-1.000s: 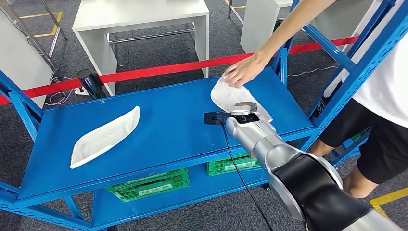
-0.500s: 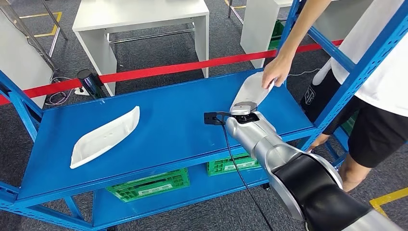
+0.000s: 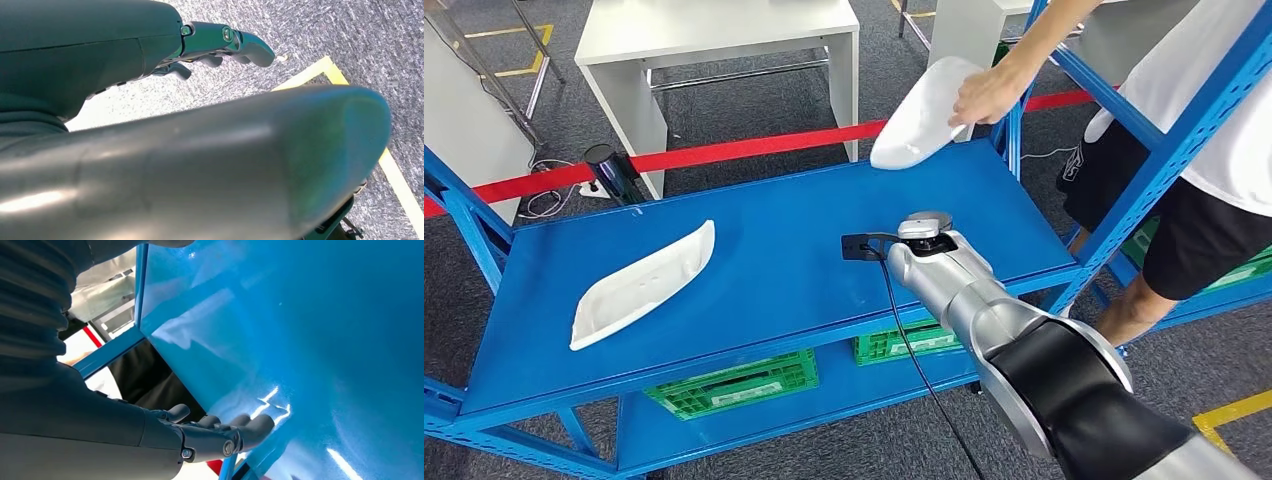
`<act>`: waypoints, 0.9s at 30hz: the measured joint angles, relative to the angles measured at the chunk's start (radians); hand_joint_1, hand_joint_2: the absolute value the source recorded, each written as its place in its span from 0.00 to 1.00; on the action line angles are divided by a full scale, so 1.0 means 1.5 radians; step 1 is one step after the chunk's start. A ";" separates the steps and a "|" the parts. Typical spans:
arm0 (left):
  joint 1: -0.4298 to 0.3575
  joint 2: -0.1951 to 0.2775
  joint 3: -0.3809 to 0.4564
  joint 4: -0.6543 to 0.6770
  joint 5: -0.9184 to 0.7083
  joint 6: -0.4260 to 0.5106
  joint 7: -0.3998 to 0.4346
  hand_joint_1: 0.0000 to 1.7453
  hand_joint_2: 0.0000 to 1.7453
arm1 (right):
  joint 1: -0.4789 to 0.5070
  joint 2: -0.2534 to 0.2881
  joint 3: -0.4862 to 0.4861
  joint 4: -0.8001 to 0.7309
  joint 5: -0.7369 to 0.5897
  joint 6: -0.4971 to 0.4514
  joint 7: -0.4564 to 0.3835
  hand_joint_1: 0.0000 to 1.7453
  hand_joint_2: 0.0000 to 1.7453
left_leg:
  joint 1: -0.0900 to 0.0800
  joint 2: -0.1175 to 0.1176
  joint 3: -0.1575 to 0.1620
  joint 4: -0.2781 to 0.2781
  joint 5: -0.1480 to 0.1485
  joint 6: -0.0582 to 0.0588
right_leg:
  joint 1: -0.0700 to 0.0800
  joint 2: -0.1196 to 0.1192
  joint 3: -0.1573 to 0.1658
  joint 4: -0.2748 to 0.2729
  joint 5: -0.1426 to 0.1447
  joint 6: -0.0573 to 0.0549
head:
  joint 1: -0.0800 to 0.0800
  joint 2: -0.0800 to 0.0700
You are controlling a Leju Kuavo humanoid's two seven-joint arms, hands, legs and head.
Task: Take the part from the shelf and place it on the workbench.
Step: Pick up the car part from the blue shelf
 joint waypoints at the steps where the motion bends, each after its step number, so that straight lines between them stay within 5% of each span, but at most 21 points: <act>1: 0.000 0.000 0.000 0.000 0.000 0.000 0.000 0.00 0.00 | 0.000 0.000 0.000 0.000 0.000 0.000 0.000 0.00 1.00 | 0.000 0.000 0.000 0.000 0.000 0.000 | 0.000 0.000 0.000 0.000 0.000 0.000 | 0.000 0.000; 27: 0.000 0.000 0.000 0.000 0.000 0.000 0.007 0.00 0.00 | 0.000 0.002 0.000 0.000 -0.005 0.000 0.003 0.00 1.00 | 0.000 0.000 0.000 0.000 0.000 0.000 | 0.000 0.000 0.000 0.000 0.000 0.000 | 0.000 0.000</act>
